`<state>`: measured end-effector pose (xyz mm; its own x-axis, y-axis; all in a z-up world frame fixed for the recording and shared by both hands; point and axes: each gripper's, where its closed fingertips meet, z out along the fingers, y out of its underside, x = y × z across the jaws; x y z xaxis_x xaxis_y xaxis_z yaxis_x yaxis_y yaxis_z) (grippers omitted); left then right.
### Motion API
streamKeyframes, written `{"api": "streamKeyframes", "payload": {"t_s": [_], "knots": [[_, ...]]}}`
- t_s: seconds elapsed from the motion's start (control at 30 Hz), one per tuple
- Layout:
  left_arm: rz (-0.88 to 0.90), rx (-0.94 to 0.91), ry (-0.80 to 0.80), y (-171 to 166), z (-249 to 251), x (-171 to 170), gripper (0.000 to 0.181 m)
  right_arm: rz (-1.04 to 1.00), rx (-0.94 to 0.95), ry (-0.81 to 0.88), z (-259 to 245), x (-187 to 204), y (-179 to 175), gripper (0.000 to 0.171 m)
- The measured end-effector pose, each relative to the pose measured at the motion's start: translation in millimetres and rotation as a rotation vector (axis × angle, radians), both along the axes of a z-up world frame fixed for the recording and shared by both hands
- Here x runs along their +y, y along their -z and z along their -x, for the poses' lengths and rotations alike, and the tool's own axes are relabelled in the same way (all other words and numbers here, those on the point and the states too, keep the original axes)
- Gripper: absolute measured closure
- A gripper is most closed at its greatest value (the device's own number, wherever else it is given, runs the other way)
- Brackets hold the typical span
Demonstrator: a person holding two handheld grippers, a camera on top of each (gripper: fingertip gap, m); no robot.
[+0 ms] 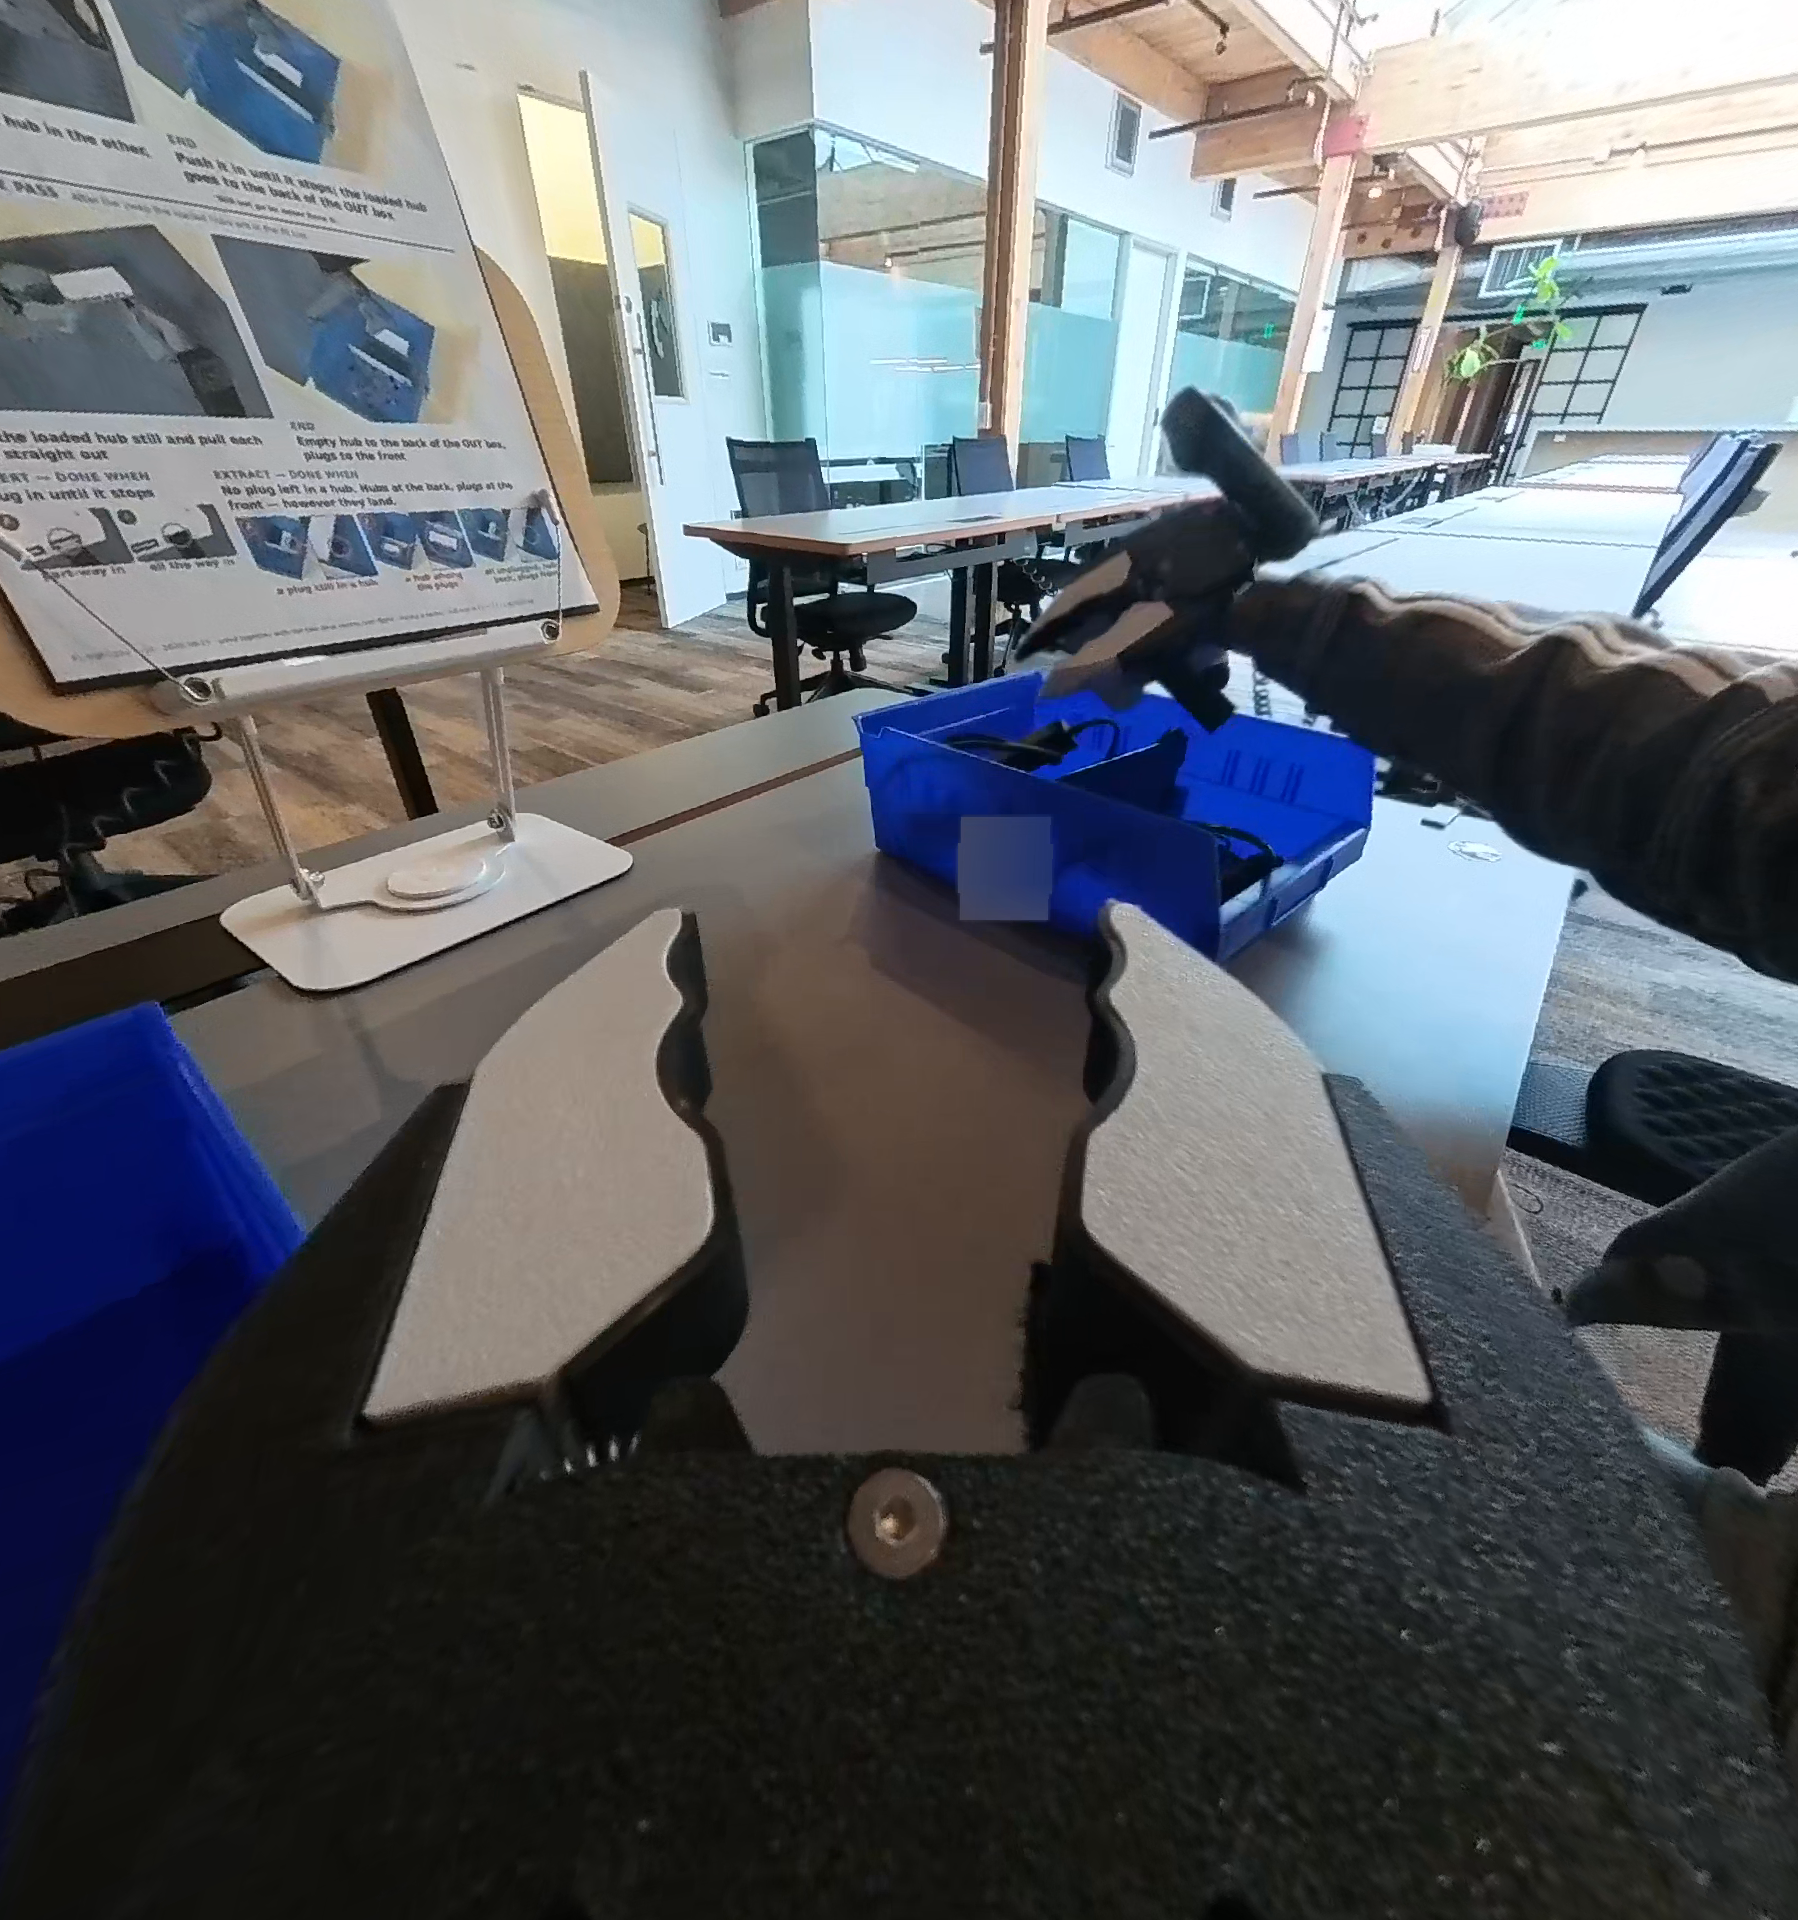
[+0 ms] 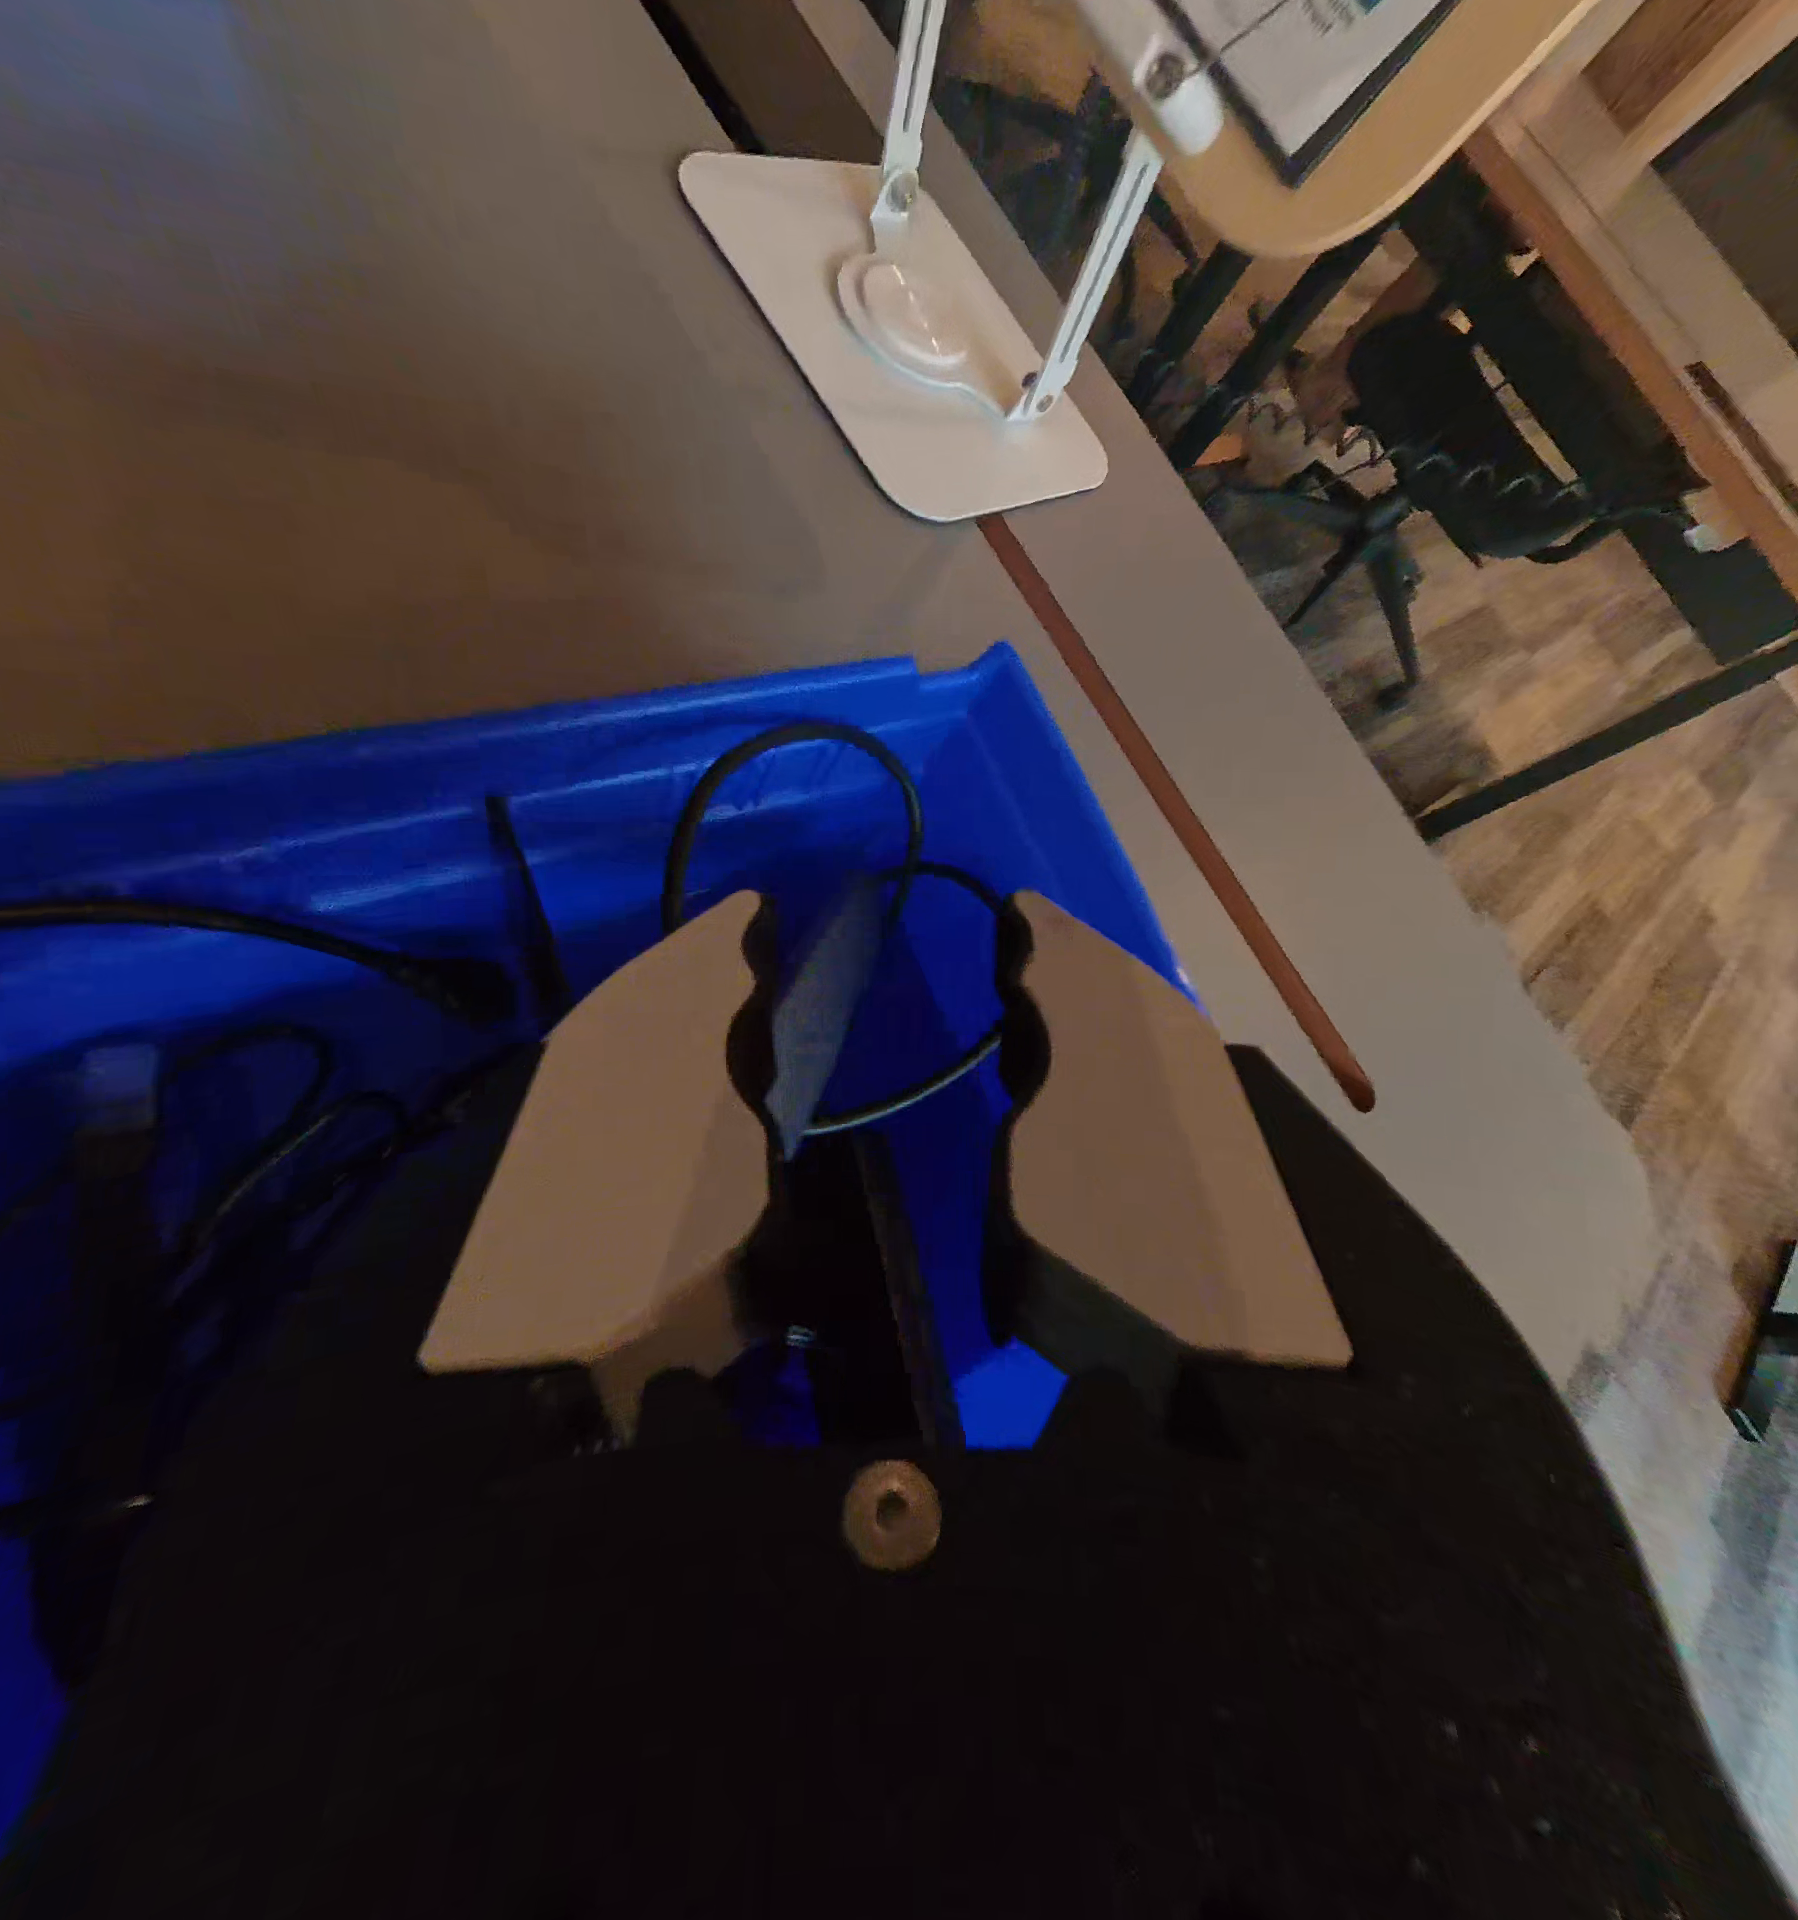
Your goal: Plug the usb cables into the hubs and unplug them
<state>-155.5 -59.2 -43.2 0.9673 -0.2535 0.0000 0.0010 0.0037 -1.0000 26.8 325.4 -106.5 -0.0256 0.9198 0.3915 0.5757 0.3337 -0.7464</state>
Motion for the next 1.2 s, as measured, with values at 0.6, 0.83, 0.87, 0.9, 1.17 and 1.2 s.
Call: {"api": "streamKeyframes", "payload": {"t_s": [0.6,0.83,0.87,0.9,1.17,1.2], "knots": [[0.036,0.058,-0.067,-17.8,1.6,-11.4,0.077,0.351,0.666,-0.122,14.5,-268.9,-135.8,0.107],[-0.006,0.060,-0.104,-28.3,4.7,-18.4,0.084,0.306,0.594,-0.108,31.1,-282.2,-121.4,0.080],[0.009,0.074,-0.111,-23.9,5.7,-19.4,0.085,0.324,0.610,-0.129,34.1,-285.5,-123.3,0.079],[0.031,0.090,-0.125,-19.0,8.2,-21.0,0.085,0.339,0.628,-0.141,37.6,-287.3,-125.2,0.079],[0.072,0.061,-0.327,-4.9,34.4,-40.1,0.083,0.355,0.570,-0.224,78.3,-301.7,-105.1,0.071],[0.082,0.056,-0.340,-2.6,35.9,-42.3,0.083,0.349,0.544,-0.225,82.6,-302.5,-97.5,0.071]]}}
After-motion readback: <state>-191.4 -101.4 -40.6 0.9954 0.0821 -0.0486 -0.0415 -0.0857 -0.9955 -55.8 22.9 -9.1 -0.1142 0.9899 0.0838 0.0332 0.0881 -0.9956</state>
